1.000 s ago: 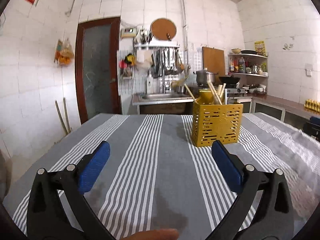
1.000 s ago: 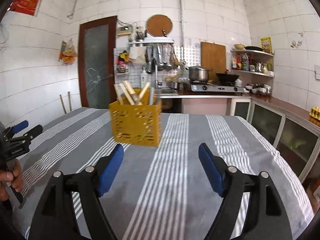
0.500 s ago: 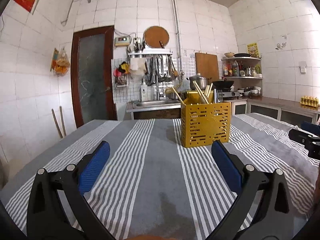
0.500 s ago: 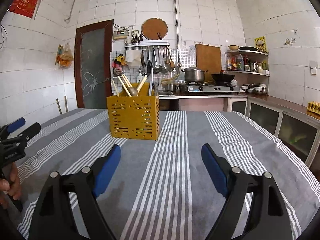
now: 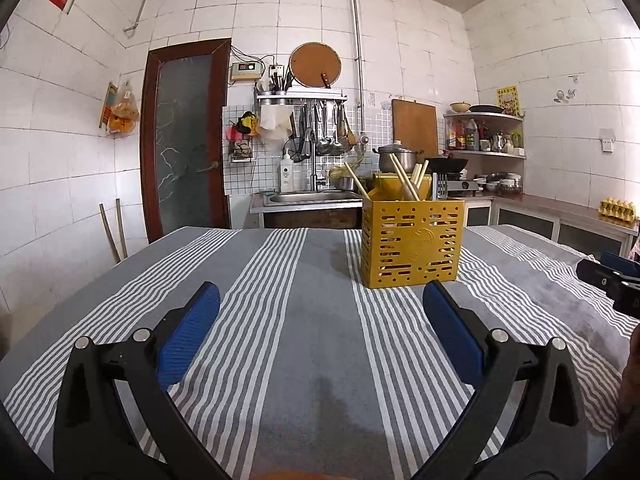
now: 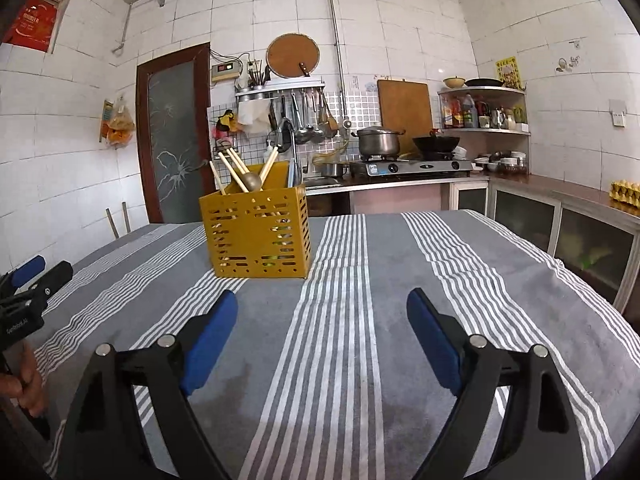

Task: Organize utensils

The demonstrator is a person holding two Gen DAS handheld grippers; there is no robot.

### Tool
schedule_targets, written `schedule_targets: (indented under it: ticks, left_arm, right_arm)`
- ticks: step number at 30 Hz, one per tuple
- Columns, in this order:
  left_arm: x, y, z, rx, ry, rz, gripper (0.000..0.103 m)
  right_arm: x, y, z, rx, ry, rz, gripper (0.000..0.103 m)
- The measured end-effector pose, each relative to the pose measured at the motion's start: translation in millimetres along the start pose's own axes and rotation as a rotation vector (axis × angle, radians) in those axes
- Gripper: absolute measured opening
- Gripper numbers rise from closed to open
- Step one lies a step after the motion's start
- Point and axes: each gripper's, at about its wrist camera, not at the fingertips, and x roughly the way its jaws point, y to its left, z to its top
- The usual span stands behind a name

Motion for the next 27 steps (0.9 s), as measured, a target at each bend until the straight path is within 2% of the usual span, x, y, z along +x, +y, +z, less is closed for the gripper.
schedule_targets:
  ticks: [27]
  left_arm:
    - [3.2, -0.6, -2.9, 0.004, 0.014, -0.003, 0.098]
  right_arm:
    - [-0.5, 3.0, -2.1, -0.047, -0.002, 0.004, 0.085]
